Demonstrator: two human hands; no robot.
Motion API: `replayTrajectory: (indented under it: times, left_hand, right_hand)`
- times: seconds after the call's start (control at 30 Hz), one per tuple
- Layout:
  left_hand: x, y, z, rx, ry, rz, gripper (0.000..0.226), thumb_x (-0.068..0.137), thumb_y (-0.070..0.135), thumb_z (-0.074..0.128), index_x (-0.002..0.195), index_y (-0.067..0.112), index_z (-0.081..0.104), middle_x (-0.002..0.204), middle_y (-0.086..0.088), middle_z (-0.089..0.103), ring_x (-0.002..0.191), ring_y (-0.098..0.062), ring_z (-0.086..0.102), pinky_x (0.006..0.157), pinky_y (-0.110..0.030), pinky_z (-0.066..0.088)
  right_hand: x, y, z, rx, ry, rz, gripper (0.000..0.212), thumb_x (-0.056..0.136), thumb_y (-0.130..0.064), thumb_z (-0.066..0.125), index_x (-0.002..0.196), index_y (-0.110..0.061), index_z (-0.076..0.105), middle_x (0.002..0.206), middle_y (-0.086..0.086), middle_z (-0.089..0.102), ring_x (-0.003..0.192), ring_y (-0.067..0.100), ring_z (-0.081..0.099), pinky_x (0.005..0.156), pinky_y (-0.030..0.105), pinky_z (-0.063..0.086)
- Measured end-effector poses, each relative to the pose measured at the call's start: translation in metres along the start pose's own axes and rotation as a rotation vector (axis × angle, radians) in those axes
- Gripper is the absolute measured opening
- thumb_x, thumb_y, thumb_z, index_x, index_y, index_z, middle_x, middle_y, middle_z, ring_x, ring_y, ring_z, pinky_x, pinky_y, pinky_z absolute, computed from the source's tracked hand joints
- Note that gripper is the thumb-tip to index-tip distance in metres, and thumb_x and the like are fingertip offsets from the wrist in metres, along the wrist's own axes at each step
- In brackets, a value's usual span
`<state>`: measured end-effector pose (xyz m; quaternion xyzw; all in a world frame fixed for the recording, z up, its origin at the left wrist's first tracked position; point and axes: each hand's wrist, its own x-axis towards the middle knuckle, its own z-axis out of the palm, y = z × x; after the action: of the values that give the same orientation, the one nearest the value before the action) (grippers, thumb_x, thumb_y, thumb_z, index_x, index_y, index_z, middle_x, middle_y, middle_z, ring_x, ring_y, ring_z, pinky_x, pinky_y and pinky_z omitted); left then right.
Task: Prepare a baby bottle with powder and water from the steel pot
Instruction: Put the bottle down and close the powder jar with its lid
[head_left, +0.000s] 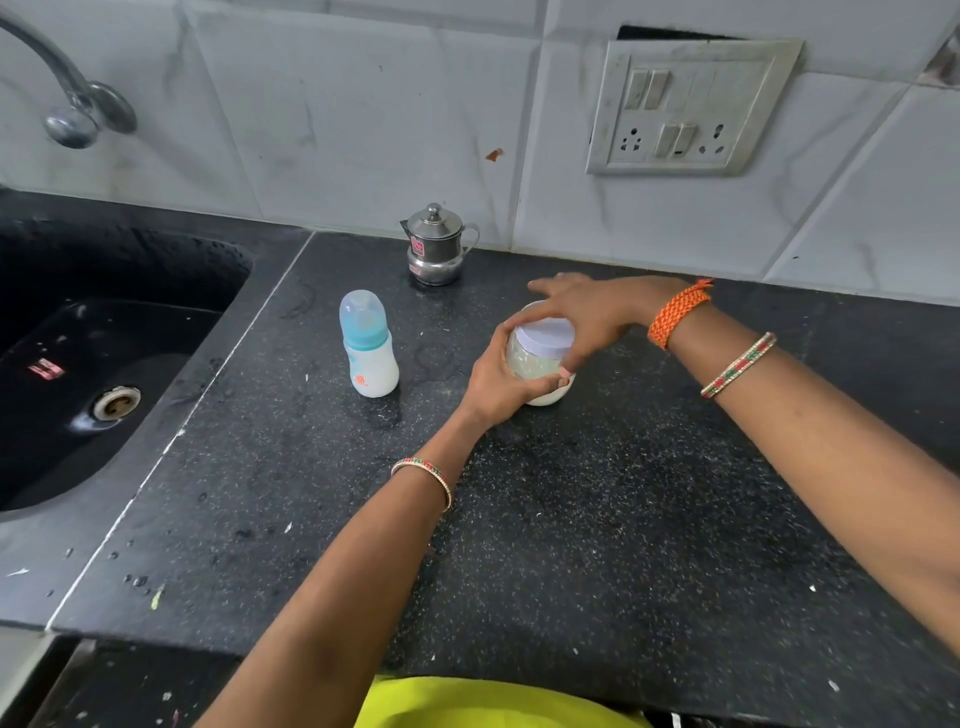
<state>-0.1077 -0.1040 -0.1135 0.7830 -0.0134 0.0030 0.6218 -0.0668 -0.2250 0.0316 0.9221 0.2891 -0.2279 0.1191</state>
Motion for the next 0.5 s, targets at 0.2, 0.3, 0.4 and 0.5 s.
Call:
replayTrajectory:
  times: [0.2, 0.3, 0.4, 0.5]
  left_hand:
    - [0.001, -0.002, -0.002, 0.000, -0.021, 0.001, 0.088, 0.064, 0.027, 0.086, 0.135, 0.026, 0.035, 0.125, 0.006, 0.054, 0.113, -0.012, 0.051, 0.093, -0.024, 0.043]
    - [0.000, -0.001, 0.000, -0.011, -0.008, -0.002, 0.086, 0.064, 0.027, 0.086, 0.135, 0.025, 0.036, 0.124, 0.007, 0.054, 0.112, -0.010, 0.051, 0.092, -0.023, 0.042]
    - [0.000, -0.003, 0.001, -0.016, -0.003, -0.011, 0.085, 0.064, 0.027, 0.086, 0.133, 0.025, 0.036, 0.122, 0.008, 0.055, 0.109, -0.009, 0.053, 0.084, -0.014, 0.041]
    - [-0.002, -0.001, 0.002, -0.027, 0.038, 0.004, 0.081, 0.064, 0.023, 0.085, 0.130, 0.025, 0.039, 0.117, 0.007, 0.057, 0.101, -0.005, 0.057, 0.072, -0.003, 0.042]
  right_hand:
    - [0.001, 0.009, 0.004, 0.124, 0.358, 0.136, 0.079, 0.081, -0.066, 0.054, 0.139, -0.015, 0.033, 0.100, 0.009, 0.059, 0.077, 0.025, 0.066, 0.059, 0.031, 0.048]
    - [0.001, 0.011, 0.011, -0.008, 0.258, 0.057, 0.083, 0.077, -0.065, 0.058, 0.146, -0.035, 0.023, 0.132, 0.006, 0.049, 0.116, 0.029, 0.053, 0.081, 0.036, 0.042]
    - [0.007, 0.008, 0.030, 0.038, 0.272, -0.027, 0.068, 0.080, -0.052, 0.060, 0.141, -0.037, 0.033, 0.121, 0.004, 0.047, 0.107, 0.029, 0.055, 0.077, 0.035, 0.043]
    - [0.010, 0.005, 0.042, 0.064, 0.395, -0.019, 0.061, 0.084, -0.050, 0.058, 0.138, -0.030, 0.037, 0.114, 0.008, 0.044, 0.093, 0.032, 0.057, 0.068, 0.033, 0.038]
